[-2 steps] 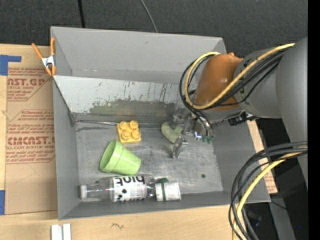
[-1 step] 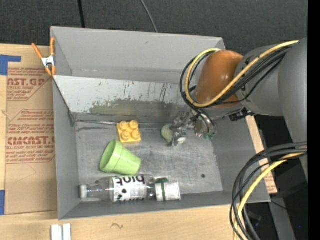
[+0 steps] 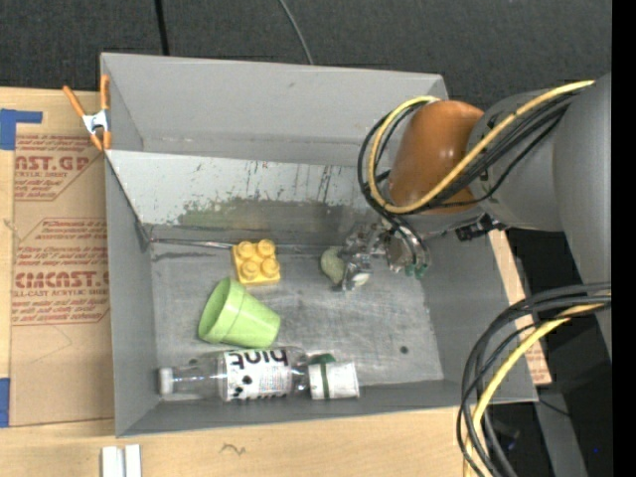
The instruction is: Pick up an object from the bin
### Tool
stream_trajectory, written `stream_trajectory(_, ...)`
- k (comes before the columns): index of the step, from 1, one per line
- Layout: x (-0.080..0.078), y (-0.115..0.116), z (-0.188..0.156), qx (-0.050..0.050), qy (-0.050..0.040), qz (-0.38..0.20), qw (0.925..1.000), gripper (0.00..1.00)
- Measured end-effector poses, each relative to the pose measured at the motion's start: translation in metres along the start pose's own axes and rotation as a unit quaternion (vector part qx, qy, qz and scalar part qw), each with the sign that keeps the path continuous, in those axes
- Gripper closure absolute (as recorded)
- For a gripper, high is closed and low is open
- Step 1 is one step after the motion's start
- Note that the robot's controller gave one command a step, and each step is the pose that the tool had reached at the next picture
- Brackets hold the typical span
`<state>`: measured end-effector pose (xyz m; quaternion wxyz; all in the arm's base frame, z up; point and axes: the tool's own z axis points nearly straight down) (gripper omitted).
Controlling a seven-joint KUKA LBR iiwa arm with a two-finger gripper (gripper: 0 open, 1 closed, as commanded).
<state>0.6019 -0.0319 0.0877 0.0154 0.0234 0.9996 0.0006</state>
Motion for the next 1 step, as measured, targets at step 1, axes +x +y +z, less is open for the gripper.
stream_trajectory(1,-0.0034,0.0007,-0.0942,0.000,0.0139,0.000,0.9999,1.00)
